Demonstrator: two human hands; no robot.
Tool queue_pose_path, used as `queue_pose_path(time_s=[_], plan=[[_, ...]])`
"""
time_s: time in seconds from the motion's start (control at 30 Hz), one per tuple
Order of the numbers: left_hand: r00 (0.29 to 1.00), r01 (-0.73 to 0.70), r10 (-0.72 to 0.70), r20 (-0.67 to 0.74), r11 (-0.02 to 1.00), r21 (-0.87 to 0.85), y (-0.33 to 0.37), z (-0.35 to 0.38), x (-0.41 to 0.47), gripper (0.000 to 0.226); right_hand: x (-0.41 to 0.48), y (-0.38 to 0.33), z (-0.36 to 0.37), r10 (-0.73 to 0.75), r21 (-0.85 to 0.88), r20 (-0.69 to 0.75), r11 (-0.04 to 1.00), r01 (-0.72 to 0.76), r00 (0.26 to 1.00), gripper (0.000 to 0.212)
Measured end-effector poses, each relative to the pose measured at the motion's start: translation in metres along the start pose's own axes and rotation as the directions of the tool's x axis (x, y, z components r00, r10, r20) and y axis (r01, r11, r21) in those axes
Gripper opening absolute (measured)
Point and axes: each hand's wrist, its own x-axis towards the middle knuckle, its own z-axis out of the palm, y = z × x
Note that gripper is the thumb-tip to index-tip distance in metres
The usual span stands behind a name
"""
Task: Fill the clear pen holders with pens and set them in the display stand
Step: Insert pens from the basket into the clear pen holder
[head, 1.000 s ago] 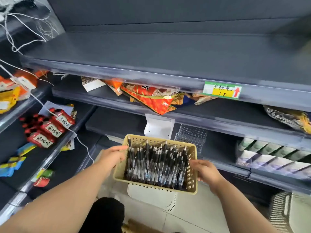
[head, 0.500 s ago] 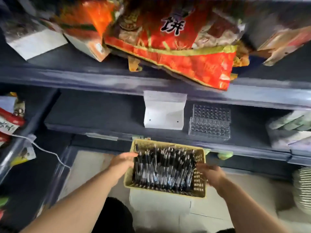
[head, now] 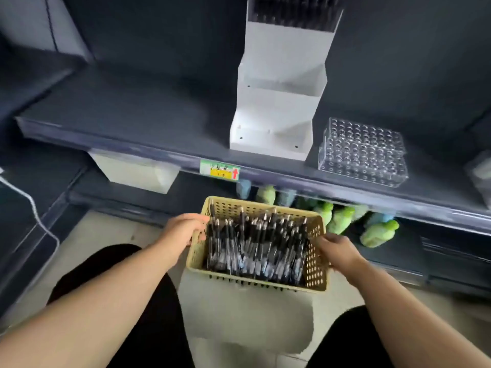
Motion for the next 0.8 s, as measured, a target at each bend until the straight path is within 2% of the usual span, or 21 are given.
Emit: queue_pose_path(time_s=[0.1, 0.27, 0.37, 0.53, 0.63, 0.8], plan=[[0.999, -0.053, 0.053, 0.011, 0.999, 0.002, 0.009, -0.011, -0.026, 0.044, -0.02, -0.004, 0.001, -0.06, 0.003, -0.019, 0.998, 0.06, 0.998, 0.024], [0.995, -0.096, 0.095, 0.01, 0.995, 0.028, 0.023, -0.023, -0.058, 0.035, -0.042, -0.007, 0.004, -0.128, 0.033, -0.016, 0.991, 0.129, 0.992, 0.022], [0.995, -0.101, 0.1, 0.025, 0.992, 0.071, 0.033, -0.025, -0.067, 0.034, -0.049, -0.009, 0.01, -0.122, -0.022, -0.036, 0.992, 0.122, 0.992, 0.021], [0.999, -0.018, 0.012, 0.036, 0.987, 0.16, 0.019, -0.026, -0.055, 0.036, -0.042, -0.012, 0.011, -0.093, -0.186, 0.025, 0.978, 0.096, 0.995, 0.028], [0.998, 0.034, -0.042, 0.038, 0.979, 0.203, 0.01, -0.013, -0.042, 0.038, -0.03, 0.002, 0.016, -0.084, -0.225, 0.06, 0.97, 0.096, 0.995, 0.03], [0.989, 0.12, -0.141, 0.049, 0.946, 0.301, 0.008, 0.019, -0.02, 0.037, -0.001, 0.014, 0.021, 0.02, -0.318, 0.111, 0.948, 0.017, 0.994, 0.025]])
